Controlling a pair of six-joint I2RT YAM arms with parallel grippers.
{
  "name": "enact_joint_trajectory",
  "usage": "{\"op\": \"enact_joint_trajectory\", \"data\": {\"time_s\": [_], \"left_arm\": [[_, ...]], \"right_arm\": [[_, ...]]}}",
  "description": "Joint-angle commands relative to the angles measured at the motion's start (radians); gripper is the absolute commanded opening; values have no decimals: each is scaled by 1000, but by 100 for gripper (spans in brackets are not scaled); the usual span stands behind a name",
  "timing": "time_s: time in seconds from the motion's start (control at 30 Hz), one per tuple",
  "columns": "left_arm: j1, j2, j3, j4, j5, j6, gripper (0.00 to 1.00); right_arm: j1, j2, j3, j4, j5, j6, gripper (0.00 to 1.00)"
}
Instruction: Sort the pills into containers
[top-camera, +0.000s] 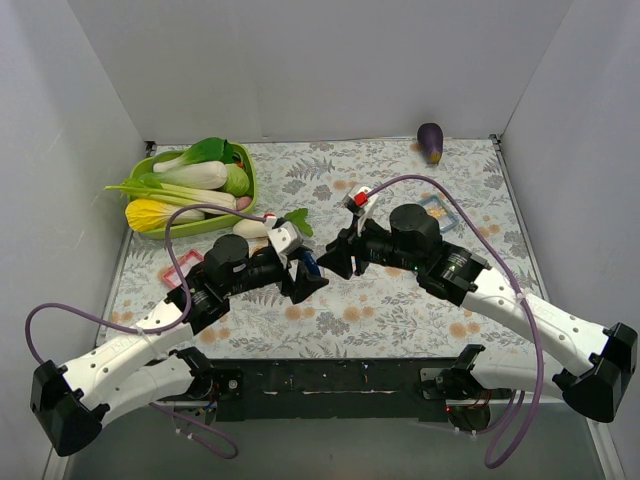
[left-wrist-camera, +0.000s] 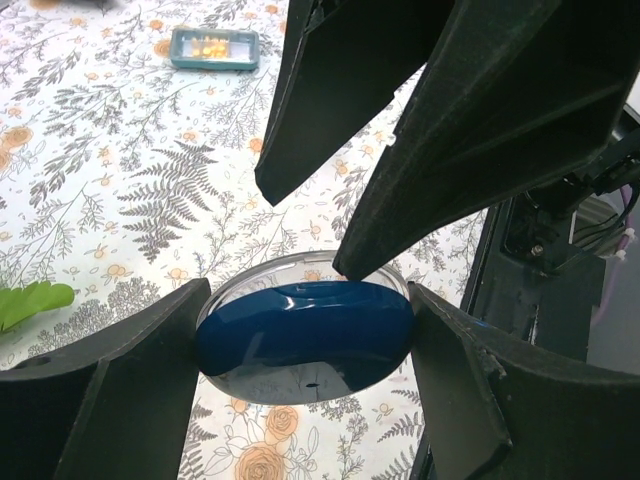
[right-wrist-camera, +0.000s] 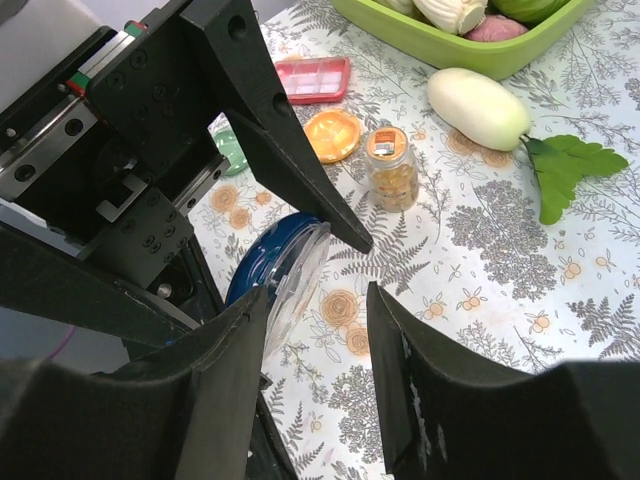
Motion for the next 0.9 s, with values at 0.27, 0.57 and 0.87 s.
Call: {"op": "enact_joint_trajectory", "data": {"time_s": [0.27, 0.57, 0.87], "left_arm": [[-10, -11, 117, 108, -23, 17, 26], [-12, -3, 123, 130, 2, 11, 26], [-12, 12, 109, 163, 20, -12, 26]], "right_arm": [[42, 36, -7, -125, -32, -62, 59], [48, 56, -14, -113, -15, -55, 50], [48, 85, 9, -55, -61, -7, 27]]}}
